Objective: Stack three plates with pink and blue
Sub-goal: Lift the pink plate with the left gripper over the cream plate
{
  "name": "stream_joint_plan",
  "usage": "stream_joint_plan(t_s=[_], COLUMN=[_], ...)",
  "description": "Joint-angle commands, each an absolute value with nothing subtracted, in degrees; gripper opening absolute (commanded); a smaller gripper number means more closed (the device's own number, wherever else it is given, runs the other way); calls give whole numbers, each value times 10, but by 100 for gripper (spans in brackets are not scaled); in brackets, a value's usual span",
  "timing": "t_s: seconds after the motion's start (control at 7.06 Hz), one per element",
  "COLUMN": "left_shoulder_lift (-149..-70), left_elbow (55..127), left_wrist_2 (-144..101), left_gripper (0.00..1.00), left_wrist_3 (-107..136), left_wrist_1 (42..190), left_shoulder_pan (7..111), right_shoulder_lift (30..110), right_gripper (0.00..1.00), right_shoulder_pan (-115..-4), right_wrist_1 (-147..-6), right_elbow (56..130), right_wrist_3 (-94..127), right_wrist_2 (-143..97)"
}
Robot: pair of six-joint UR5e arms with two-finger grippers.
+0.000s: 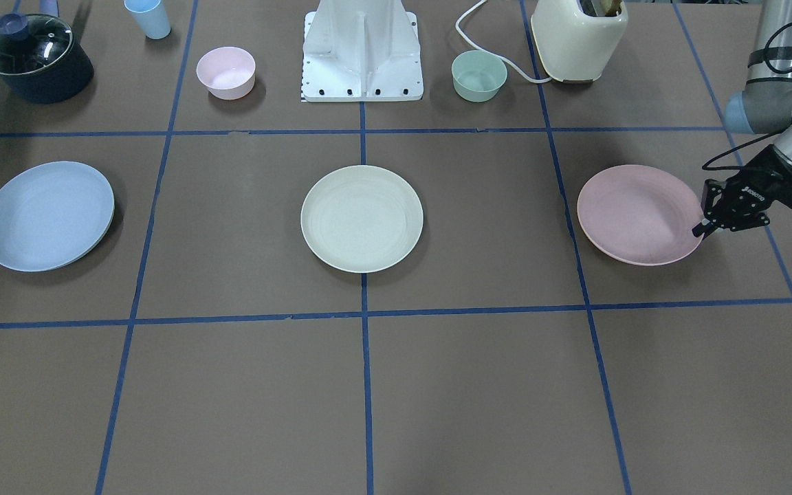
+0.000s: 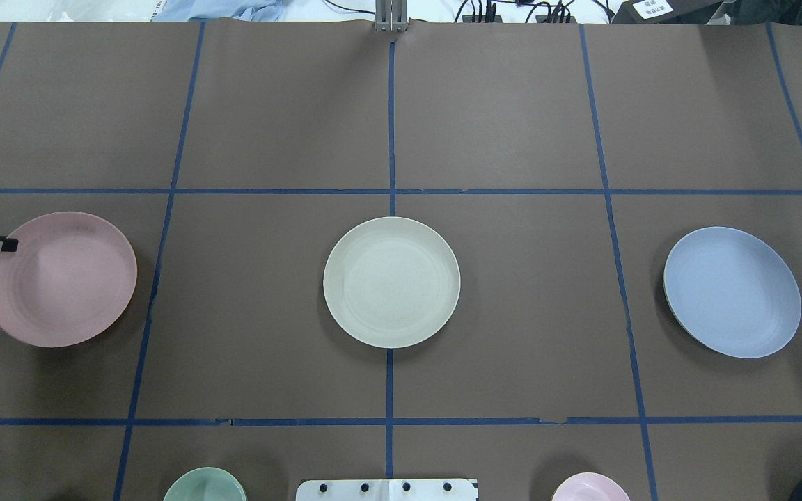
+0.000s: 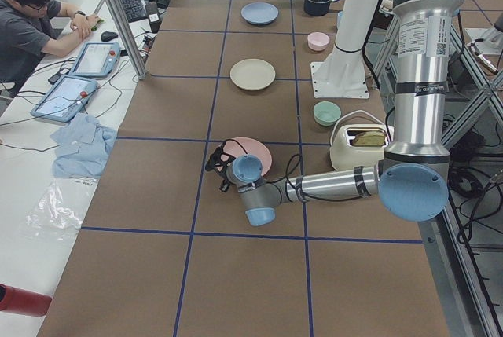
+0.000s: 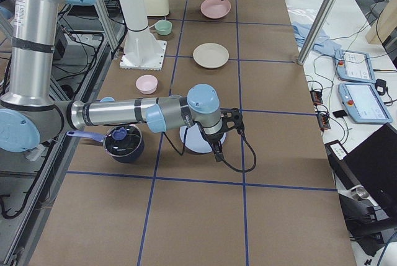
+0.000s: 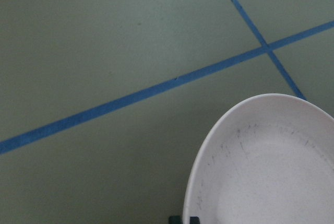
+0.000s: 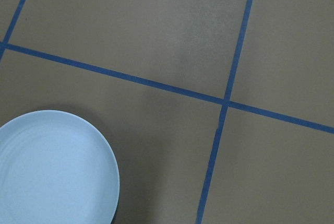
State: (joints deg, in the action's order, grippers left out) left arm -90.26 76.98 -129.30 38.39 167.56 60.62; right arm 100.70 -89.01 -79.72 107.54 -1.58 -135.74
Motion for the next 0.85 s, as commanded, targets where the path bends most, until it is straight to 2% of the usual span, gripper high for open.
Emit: stream_joint_plan(t_s=[0.0, 0.14, 0.28, 0.71], left_shoulder_lift=[-960, -998, -1033, -1146], left_elbow=[885, 939, 960, 949], left_wrist_2=[-1296, -1292, -1285, -1131], left_gripper=[0, 0, 0, 0], left_wrist_3=[419, 474, 530, 667], left_wrist_1=[1505, 1433, 1410, 1338], left_shoulder_pan=[607, 598, 548, 383], right_shoulder_lift=[1007, 1008, 1008, 1008], right_gripper=[100, 100, 100, 100], right_shoulder_pan=[-890, -890, -890, -890], right_wrist_1=[-797, -797, -797, -796], right_elbow=[1074, 1074, 1076, 1075], right_wrist_3=[-16, -14, -5, -4], right_wrist_2=[-1360, -1360, -1360, -1363])
